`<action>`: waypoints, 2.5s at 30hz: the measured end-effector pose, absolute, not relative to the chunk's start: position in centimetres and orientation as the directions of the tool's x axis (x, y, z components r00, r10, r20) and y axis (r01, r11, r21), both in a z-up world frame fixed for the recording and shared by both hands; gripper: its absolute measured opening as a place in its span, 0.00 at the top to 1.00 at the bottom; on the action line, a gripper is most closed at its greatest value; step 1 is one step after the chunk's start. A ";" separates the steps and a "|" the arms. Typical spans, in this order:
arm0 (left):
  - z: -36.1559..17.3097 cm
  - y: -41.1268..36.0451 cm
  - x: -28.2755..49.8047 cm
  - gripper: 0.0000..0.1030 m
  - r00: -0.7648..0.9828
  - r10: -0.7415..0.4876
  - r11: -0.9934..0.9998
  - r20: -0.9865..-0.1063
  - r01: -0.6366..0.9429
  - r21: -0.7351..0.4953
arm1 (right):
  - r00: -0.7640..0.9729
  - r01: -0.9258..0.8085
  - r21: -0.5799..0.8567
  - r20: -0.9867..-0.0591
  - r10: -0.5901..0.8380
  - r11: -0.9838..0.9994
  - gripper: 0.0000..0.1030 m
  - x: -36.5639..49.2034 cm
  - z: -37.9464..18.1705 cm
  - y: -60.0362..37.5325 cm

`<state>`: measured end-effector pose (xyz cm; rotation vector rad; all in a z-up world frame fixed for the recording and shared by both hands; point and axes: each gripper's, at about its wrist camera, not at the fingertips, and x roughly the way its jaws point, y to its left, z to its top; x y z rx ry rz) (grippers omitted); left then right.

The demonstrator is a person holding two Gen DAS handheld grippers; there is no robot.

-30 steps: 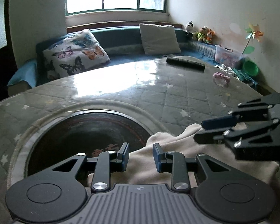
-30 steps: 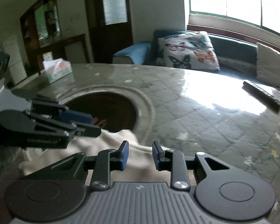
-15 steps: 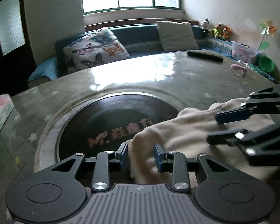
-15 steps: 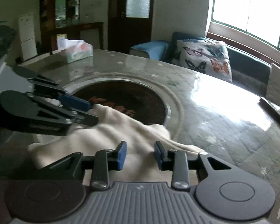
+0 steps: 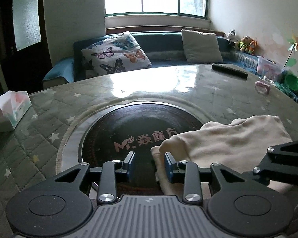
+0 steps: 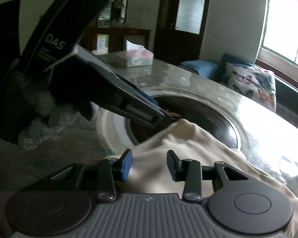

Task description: Fold clothes

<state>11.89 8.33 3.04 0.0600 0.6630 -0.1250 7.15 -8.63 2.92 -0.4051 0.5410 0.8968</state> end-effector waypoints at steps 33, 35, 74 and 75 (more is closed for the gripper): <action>1.4 4.5 6.8 0.25 0.786 -0.090 0.987 -0.612 0.154 0.052 | 0.631 -0.541 0.097 -0.610 0.479 0.836 0.42 5.8 3.6 -25.8; 1.8 4.6 7.3 0.23 0.791 -0.081 0.989 -0.606 0.140 0.051 | 0.640 -0.559 0.079 -0.592 0.490 0.826 0.29 6.6 3.9 -24.9; 1.0 6.0 16.7 0.00 0.759 0.059 0.997 -0.649 -0.020 0.068 | 0.623 -0.502 0.163 -0.613 0.486 0.849 0.17 16.4 2.8 -24.7; 0.8 6.0 16.8 0.00 0.755 0.063 0.997 -0.653 -0.022 0.071 | 0.614 -0.492 0.179 -0.623 0.486 0.852 0.17 16.7 2.5 -24.9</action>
